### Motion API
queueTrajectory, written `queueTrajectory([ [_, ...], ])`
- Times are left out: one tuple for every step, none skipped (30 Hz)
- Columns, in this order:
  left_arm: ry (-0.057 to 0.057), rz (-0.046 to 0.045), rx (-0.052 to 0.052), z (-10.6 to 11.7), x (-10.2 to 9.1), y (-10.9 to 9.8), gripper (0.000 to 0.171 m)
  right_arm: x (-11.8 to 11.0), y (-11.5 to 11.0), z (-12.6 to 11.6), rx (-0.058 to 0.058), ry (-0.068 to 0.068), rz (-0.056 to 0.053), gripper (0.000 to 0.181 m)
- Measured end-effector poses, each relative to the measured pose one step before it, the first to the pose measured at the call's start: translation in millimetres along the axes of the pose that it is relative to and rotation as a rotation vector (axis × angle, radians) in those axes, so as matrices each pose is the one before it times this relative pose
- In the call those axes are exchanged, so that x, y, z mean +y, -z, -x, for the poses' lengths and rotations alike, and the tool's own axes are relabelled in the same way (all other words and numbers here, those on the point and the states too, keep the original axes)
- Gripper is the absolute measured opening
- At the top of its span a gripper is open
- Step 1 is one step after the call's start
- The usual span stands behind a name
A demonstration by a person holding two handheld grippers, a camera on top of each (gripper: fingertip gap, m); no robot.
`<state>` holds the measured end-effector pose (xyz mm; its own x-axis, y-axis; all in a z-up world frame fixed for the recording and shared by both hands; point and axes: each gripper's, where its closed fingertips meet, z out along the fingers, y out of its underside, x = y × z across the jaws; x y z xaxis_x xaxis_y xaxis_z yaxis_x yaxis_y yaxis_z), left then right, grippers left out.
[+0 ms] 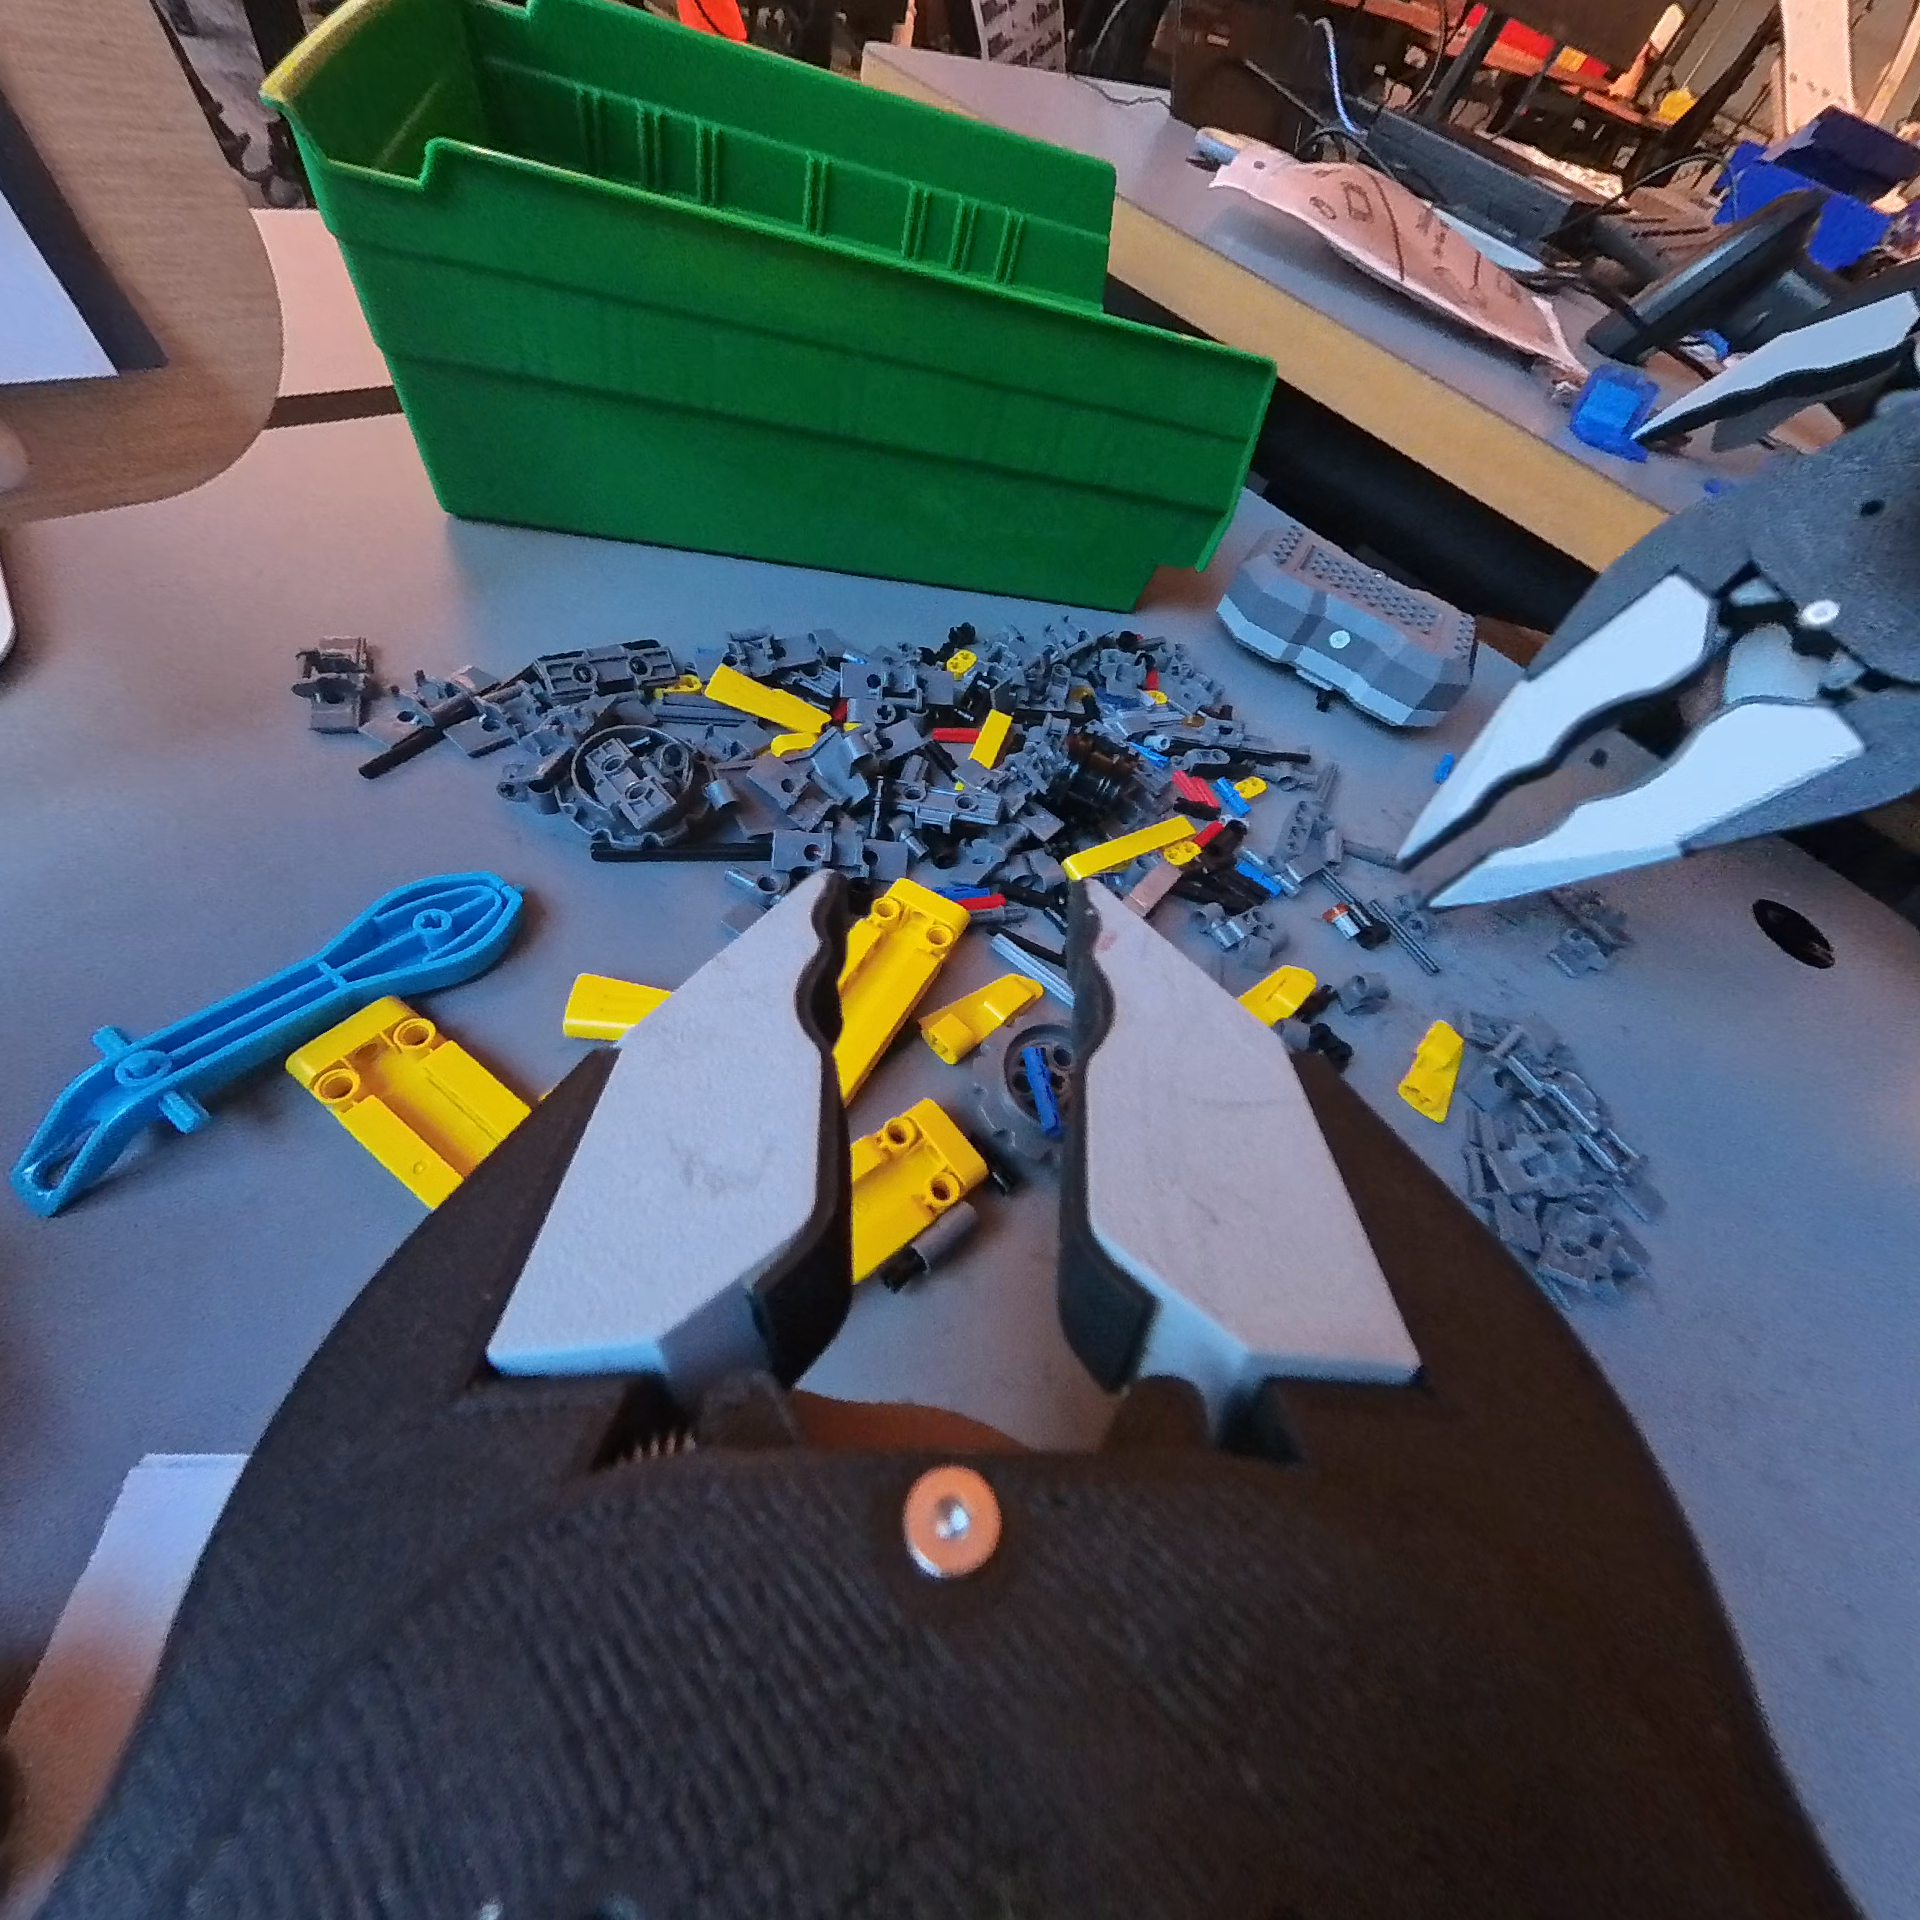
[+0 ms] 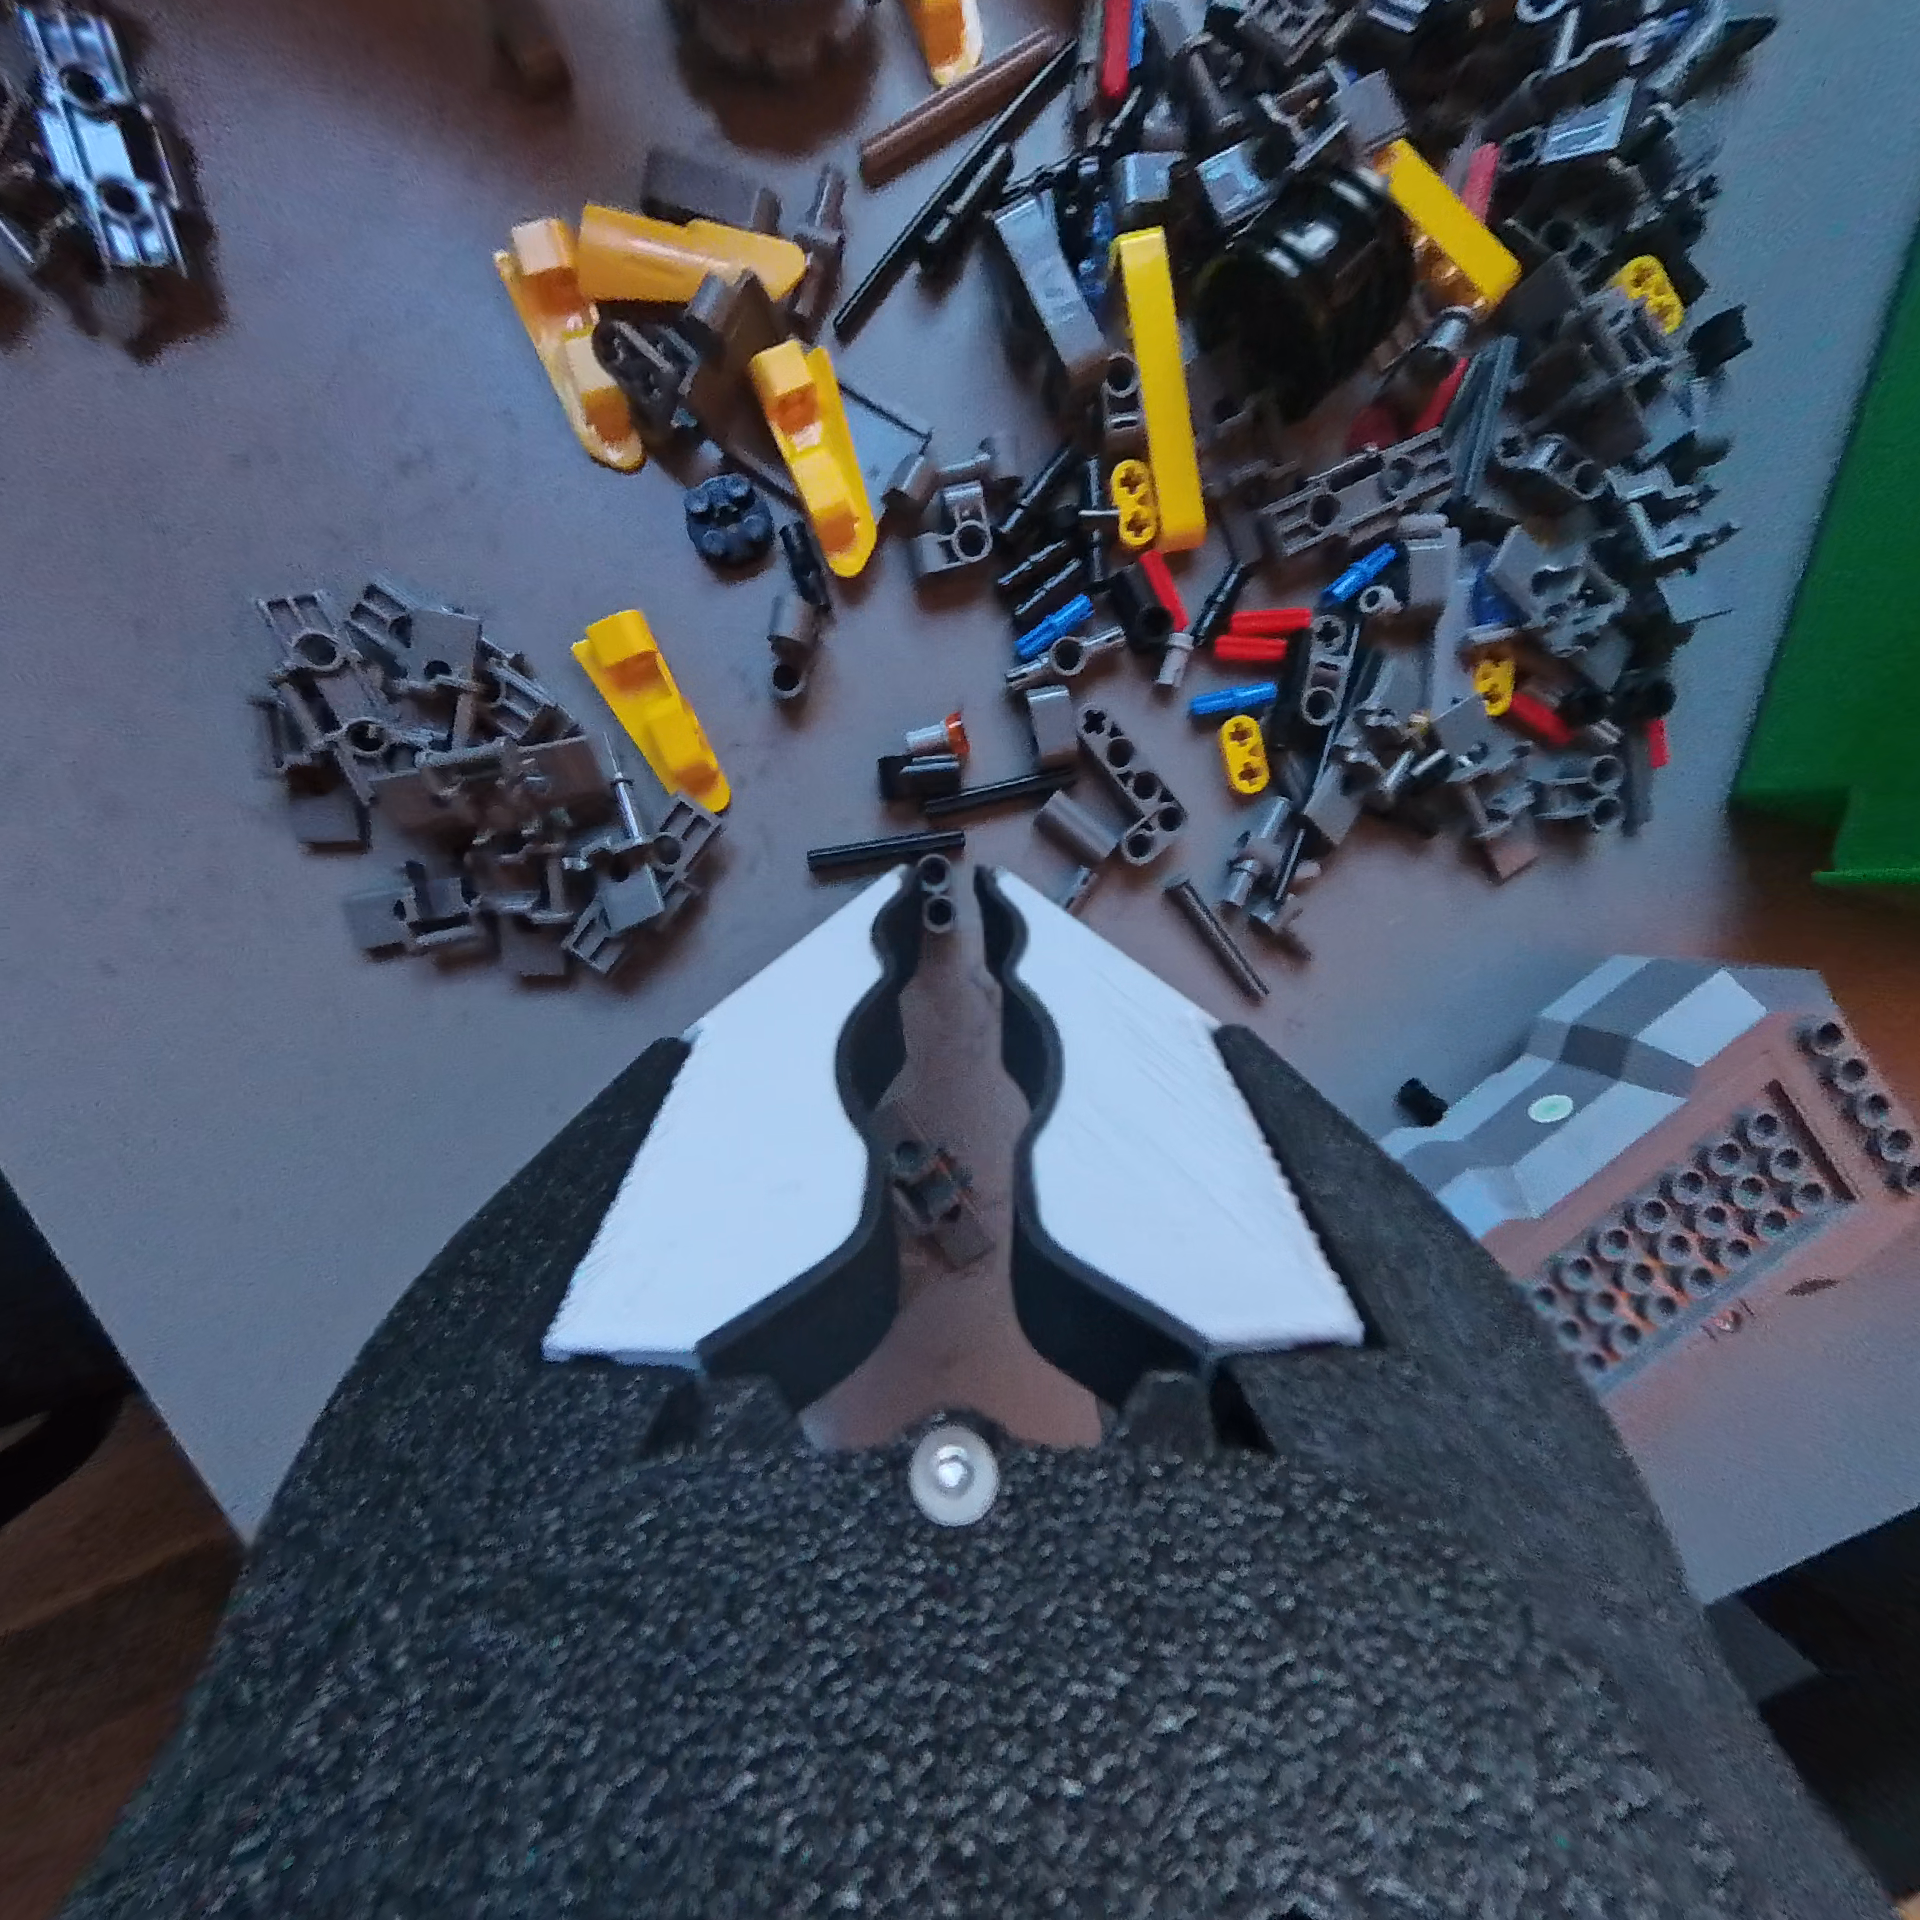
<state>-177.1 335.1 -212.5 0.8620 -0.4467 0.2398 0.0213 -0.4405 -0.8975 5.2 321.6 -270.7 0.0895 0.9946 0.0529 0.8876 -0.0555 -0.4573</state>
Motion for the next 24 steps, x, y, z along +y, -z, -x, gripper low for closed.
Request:
queueTrajectory([
  [0.0024,-0.00201,-0.0009,0.66,-0.35,0.43,0.038,-0.03,3.2,-1.12,0.0027,-0.0081,-0.0088,0.013],
  [0.0051,-0.00176,0.0018,0.33,-0.5,0.43,0.038,1.58,4.4,-1.33,0.004,-0.0126,-0.0097,0.013],
  [0.0058,-0.00293,0.0031,-0.11,-0.76,0.53,0.038,3.04,4.97,-1.87,0.0048,-0.0213,-0.009,0.013],
  [0.0037,-0.00411,0.0028,-0.25,-1.01,0.57,0.038,4.72,4.77,-2.33,0.0042,-0.0294,-0.0059,0.013],
  [0.0013,-0.00301,0.0034,-0.78,-0.7,0.33,0.038,6.19,4.03,-2.38,0.0013,-0.0354,-0.0009,0.013],
  [-0.0013,-0.00054,0.0038,-1.23,-0.23,0.11,0.038,7.87,2.7,-2.51,-0.0003,-0.0387,0.0084,0.011],
  [-0.0043,0.0009,0.0023,-1.26,0.04,-0.22,0.038,9.11,1.33,-2.51,0.0011,-0.0365,0.0173,0.009],
  [-0.0061,0.00177,0.0005,-1.04,0.38,-0.26,0.038,9.69,-0.12,-2.05,0.0013,-0.0292,0.0234,0.008],
  [-0.006,0.00262,-0.0002,-0.8,0.59,-0.42,0.038,8.8,-0.95,-0.83,-0.0002,-0.0173,0.0233,0.008],
  [-0.004,0.00348,-0.0003,-0.41,0.74,-0.46,0.038,7.04,-1.2,0.24,-0.0015,-0.0092,0.017,0.007],
  [-0.0017,0.00296,0.0003,-0.32,0.65,-0.29,0.038,5.46,-0.84,1.63,-0.0072,-0.0058,0.0135,0.004],
  [-0.0003,0.00035,-0.0009,0.3,0.09,-0.04,0.038,4.34,-0.44,1.74,-0.0061,-0.0031,0.0106,0.004],
  [0.0012,-0.0006,-0.0022,0.77,-0.09,0.03,0.038,1.68,0.61,2.41,-0.0088,0.0002,-0.0025,0.002],
  [0.0028,-0.00016,-0.0015,0.9,-0.04,0.26,0.038,1.45,1.59,4.08,-0.0186,0.0042,0.0003,0.003],
  [0.0038,-0.00153,-0.0009,0.76,-0.28,0.33,0.038,0.69,2.26,1.95,-0.003,0.0081,-0.0021,0.005],
  [0.0037,-0.00312,-0.0009,0.7,-0.55,0.33,0.038,-1.37,3.36,-1.59,0.0185,0.0063,-0.0111,0.006],
  [0.0025,-0.00159,-0.0004,0.45,-0.28,0.12,0.038,-3.24,3.83,-2.45,0.0176,-0.0028,-0.0196,0.007],
  [0.0005,0.0006,0.0002,0.07,0.04,0.02,0.038,-5.52,3.83,-1.6,0.0072,-0.011,-0.0292,0.008],
  [-0.0018,0.0013,0.0001,-0.24,0.24,-0.28,0.038,-7.09,3.25,-1.43,0.0054,-0.0131,-0.0362,0.01],
  [-0.004,0.0016,-0.0012,-0.26,0.38,-0.26,0.038,-7.42,2.28,-2.33,0.0134,-0.0107,-0.0357,0.011],
  [-0.0047,0.00241,-0.0026,-0.02,0.54,-0.36,0.038,-7.02,1.14,-2.7,0.0208,-0.0063,-0.0323,0.012],
  [-0.0036,0.00222,-0.0024,0.09,0.41,-0.19,0.038,-6.97,0.16,-1.99,0.0205,-0.0022,-0.0315,0.012],
  [-0.0018,-0.00008,-0.0016,0.05,0.04,-0.08,0.038,-7.86,-0.92,-1.13,0.0191,-0.002,-0.0365,0.012],
  [-0.0009,-0.00187,-0.0017,0.27,-0.27,0.11,0.038,-9.15,-2.07,-0.6,0.0177,-0.0052,-0.0448,0.012],
])
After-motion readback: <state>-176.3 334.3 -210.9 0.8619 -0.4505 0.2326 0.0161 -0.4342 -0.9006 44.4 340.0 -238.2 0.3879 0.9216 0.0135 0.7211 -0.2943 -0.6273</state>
